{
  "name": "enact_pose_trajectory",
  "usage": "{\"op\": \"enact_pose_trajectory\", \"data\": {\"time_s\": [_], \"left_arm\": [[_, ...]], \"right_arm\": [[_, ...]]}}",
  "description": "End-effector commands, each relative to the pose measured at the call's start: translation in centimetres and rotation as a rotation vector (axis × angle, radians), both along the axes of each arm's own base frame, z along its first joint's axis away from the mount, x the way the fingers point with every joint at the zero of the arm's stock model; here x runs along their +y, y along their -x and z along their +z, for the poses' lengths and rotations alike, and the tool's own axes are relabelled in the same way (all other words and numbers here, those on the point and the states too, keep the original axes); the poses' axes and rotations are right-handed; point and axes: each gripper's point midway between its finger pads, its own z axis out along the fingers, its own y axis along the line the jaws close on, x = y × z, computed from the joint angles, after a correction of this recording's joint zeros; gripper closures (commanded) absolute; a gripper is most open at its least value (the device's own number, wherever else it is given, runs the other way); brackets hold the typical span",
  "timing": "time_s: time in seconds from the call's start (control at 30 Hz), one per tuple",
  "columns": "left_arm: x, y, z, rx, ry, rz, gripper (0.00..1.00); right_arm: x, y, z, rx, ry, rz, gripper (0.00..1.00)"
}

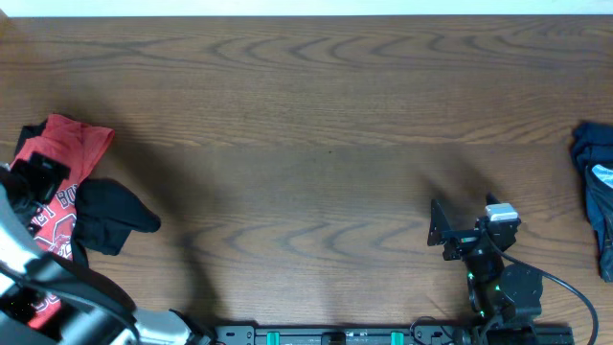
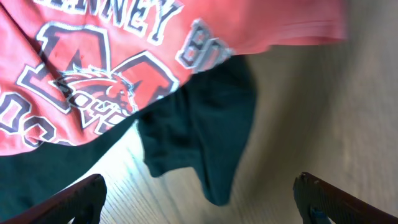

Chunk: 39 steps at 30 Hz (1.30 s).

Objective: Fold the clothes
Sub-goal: 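Reach the left gripper down onto the red-orange T-shirt pile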

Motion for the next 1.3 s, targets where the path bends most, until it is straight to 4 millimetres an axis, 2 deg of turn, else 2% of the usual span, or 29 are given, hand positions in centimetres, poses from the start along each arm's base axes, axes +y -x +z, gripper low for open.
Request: {"op": "enact_pose_trajectory", "data": {"time_s": [0.0, 0.2, 0.4, 0.6, 0.63, 0.73, 0.83, 0.93, 1.13, 1.27], "left_arm": [[1.7, 0.9, -1.7, 0.026, 0.044, 0.046, 0.03], [5.2, 2.8, -3.5, 0.051, 0.077, 0.128, 0.13], [8.0, 4.6, -3.6, 0.040, 0.035, 0.183, 0.11], [9.9, 7.4, -4.1, 0.091, 0.003, 0.254, 0.10], [10.1, 7.7, -4.4, 0.095, 0.009, 0.263, 0.12], [10.5, 8.5, -5.4, 0.107, 0.030, 0.264, 0.30], [10.7, 8.3, -6.4, 0.120, 0.054, 0.237, 0.33], [10.9, 7.8, -7.0, 0.140, 0.078, 0.203, 0.33], [12.3, 7.3, -7.1, 0.192, 0.087, 0.180, 0.17], [13.4, 7.5, -6.9, 0.221, 0.060, 0.187, 0.15]], "right_arm": [[0.3, 0.0, -0.1, -0.001, 0.008, 0.017, 0.01], [0.3, 0.0, -0.1, -0.001, 0.008, 0.017, 0.01], [0.3, 0.0, -0.1, -0.001, 0.008, 0.017, 0.01], [0.3, 0.0, -0.1, -0.002, 0.009, 0.017, 0.01], [0.3, 0.0, -0.1, -0.001, 0.008, 0.017, 0.01], [0.4, 0.1, -0.1, -0.001, 0.009, 0.017, 0.01], [0.3, 0.0, -0.1, -0.001, 0.009, 0.017, 0.01], [0.3, 0.0, -0.1, -0.002, 0.009, 0.017, 0.01], [0.4, 0.1, -0.1, -0.001, 0.008, 0.017, 0.01], [0.3, 0.0, -0.1, -0.001, 0.009, 0.017, 0.01]]}}
